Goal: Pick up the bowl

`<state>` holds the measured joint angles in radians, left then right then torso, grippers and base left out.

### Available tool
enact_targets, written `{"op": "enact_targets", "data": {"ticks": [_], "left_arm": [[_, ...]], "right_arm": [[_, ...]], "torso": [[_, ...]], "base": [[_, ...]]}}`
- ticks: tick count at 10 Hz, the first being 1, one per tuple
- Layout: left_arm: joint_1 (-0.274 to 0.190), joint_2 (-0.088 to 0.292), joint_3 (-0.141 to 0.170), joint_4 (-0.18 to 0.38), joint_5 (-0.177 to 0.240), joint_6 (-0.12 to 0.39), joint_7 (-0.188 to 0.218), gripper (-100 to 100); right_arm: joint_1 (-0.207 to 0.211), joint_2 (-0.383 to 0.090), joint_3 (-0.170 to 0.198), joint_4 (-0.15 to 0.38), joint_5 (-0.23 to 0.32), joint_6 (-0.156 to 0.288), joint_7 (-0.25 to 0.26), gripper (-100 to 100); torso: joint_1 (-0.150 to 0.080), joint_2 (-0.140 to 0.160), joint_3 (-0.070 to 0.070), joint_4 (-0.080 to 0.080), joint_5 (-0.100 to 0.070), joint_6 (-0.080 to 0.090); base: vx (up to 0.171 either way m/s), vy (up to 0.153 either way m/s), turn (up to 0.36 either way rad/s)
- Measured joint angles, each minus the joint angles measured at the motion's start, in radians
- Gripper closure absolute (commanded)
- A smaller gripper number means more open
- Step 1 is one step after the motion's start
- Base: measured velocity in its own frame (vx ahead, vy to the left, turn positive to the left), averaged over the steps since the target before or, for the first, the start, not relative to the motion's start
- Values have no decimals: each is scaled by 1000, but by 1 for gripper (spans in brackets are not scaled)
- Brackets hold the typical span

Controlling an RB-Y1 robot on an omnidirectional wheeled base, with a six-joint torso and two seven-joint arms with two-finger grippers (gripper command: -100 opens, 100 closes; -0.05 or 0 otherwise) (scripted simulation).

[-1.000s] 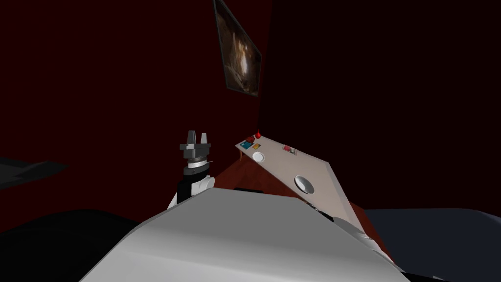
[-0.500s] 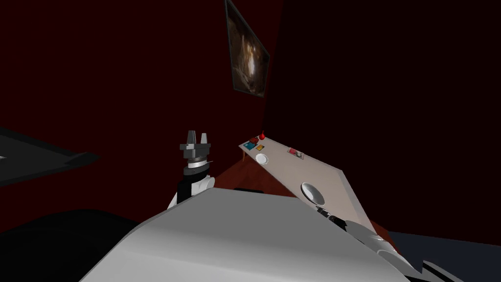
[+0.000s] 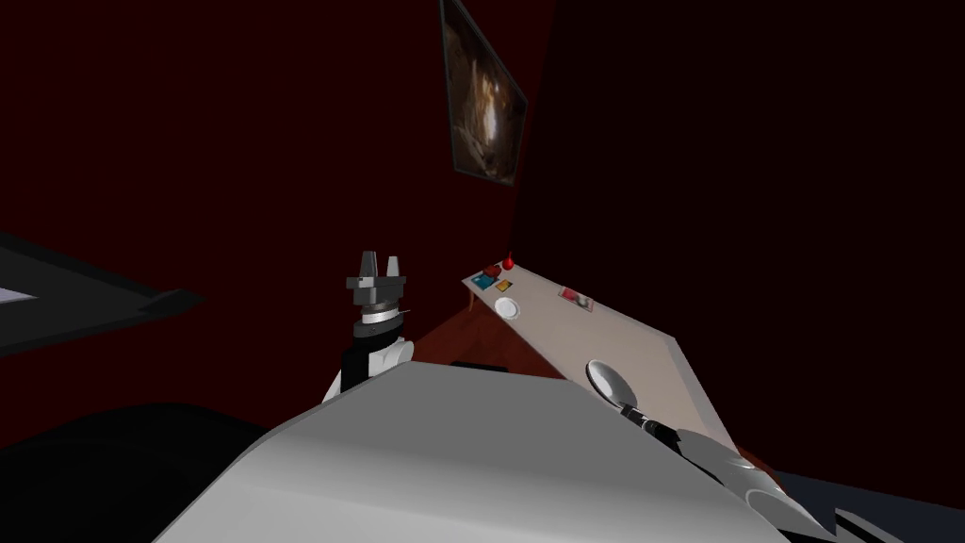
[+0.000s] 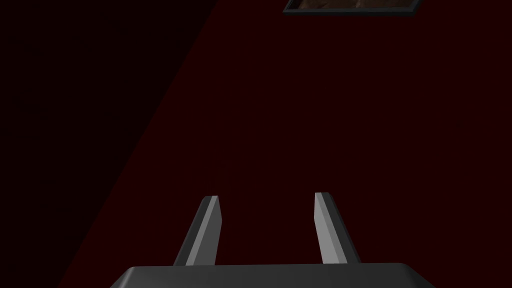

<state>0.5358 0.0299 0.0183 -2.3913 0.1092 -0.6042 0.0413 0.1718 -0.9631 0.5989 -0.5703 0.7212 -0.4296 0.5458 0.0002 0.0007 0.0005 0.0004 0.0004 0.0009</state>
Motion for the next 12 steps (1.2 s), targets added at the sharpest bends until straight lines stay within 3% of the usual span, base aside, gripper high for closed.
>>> {"op": "enact_targets", "data": {"ticks": [3,4,5,12], "left_arm": [[0,0,0,0,0,0,0,0],[0,0,0,0,0,0,0,0],[0,0,0,0,0,0,0,0],[0,0,0,0,0,0,0,0]], "right_arm": [[-28,14,16,71,4,-10,17,-100],[-30,15,17,74,4,-12,19,0],[-29,15,17,74,4,-12,19,-100],[0,-37,150,-118,-47,152,-50,-100]], "torso": [[-4,-5,-3,-1,-1,0],[-3,-3,-2,-1,-1,1],[-1,-1,0,0,0,1],[-3,1,0,0,-1,1]], "base": [[66,-48,120],[8,-8,-6],[9,-36,-4],[8,-48,-1]]}}
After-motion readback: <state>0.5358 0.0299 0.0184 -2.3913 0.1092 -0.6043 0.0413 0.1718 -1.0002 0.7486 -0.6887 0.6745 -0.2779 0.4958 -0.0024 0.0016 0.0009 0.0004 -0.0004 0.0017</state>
